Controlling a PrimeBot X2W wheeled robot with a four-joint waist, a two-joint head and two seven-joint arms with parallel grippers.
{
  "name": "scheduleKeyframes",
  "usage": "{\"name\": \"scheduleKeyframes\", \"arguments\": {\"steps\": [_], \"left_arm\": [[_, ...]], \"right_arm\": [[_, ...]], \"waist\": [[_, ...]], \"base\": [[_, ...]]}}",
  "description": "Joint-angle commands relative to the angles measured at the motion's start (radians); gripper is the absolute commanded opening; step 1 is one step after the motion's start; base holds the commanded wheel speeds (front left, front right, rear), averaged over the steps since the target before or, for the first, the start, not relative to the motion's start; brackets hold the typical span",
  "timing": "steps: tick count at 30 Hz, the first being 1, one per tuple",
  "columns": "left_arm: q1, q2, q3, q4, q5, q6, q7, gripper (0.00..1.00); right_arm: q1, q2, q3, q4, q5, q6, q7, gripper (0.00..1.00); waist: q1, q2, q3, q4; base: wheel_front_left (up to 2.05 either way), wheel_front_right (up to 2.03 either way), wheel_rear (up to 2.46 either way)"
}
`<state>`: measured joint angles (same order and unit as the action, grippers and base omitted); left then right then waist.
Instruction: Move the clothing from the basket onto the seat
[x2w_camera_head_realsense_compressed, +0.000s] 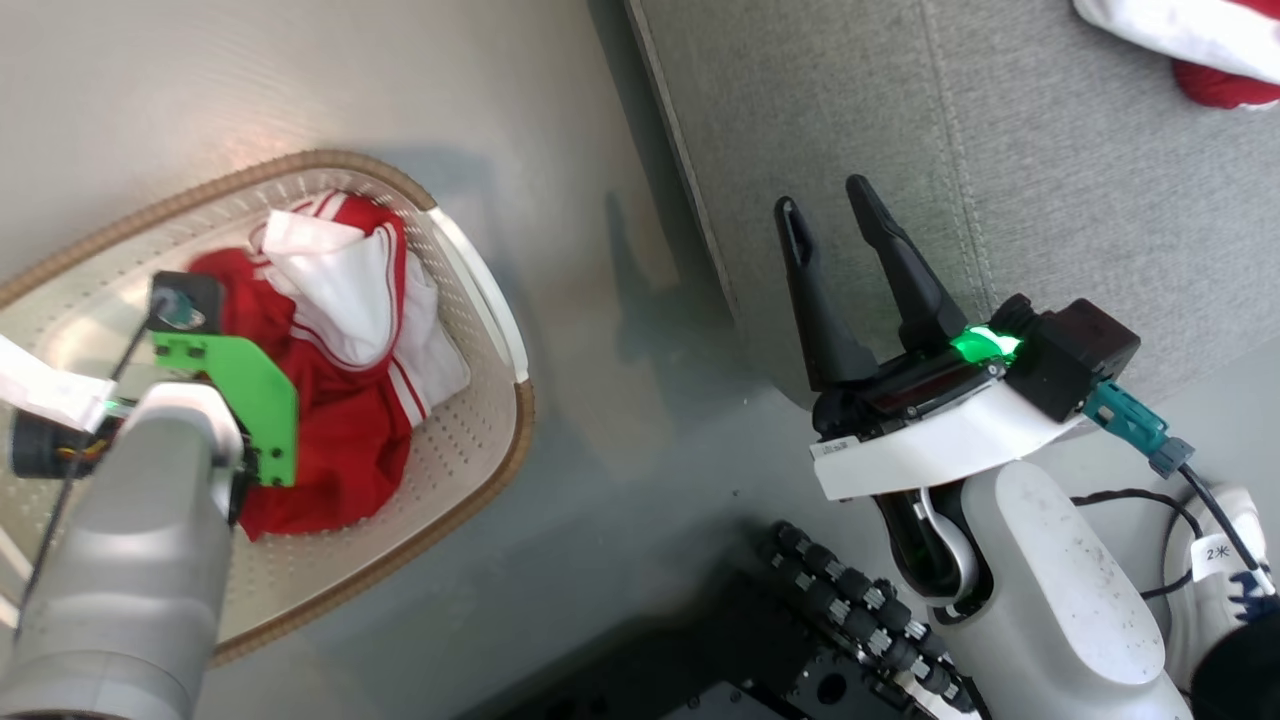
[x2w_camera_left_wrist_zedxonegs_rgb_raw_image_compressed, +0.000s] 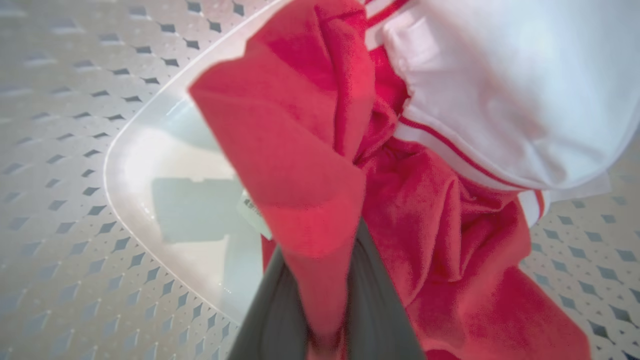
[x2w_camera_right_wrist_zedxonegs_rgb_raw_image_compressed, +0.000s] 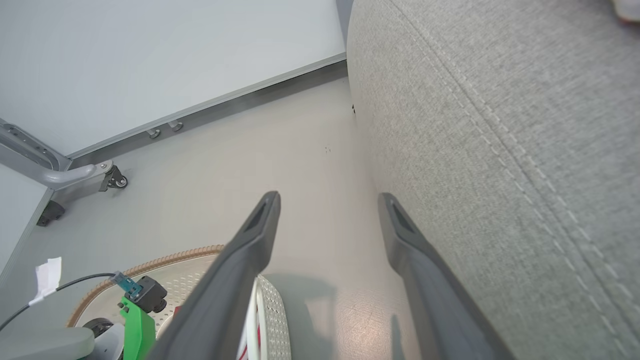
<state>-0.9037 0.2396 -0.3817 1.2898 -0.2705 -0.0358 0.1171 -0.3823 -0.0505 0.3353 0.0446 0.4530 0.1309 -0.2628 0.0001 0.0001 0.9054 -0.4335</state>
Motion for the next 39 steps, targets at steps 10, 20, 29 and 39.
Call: {"name": "scheduleKeyframes", "arguments": {"steps": [10, 20, 29, 39], "left_arm": [[0.125, -0.081, -0.036, -0.001, -0.008, -0.059, -0.175, 0.00], [0.247, -0.120, -0.065, -0.053, -0.020, -0.087, -0.376, 0.00], [0.409, -0.072, -0.047, -0.448, 0.026, -0.093, -0.382, 0.00], [0.636, -0.067, 0.089, -0.916, 0.083, -0.091, -0.383, 0.00]], "right_arm": [[0.079, -0.033, -0.059, 0.070, -0.055, 0.000, -0.003, 1.00], [0.165, -0.076, -0.066, 0.107, -0.063, 0.000, -0.003, 1.00], [0.241, -0.100, -0.070, 0.120, -0.064, 0.000, -0.003, 1.00], [0.295, -0.112, -0.059, 0.115, -0.065, 0.000, -0.003, 1.00]], "waist": [[-0.0001, -0.0001, -0.351, 0.126], [-0.0001, -0.0001, -0.617, 0.197], [-0.0001, -0.0001, -0.786, 0.251], [-0.0001, -0.0001, -0.894, 0.266]], "base": [[0.00, 0.00, 0.00], [0.00, 0.00, 0.00], [0.00, 0.00, 0.00], [0.00, 0.00, 0.00]]}}
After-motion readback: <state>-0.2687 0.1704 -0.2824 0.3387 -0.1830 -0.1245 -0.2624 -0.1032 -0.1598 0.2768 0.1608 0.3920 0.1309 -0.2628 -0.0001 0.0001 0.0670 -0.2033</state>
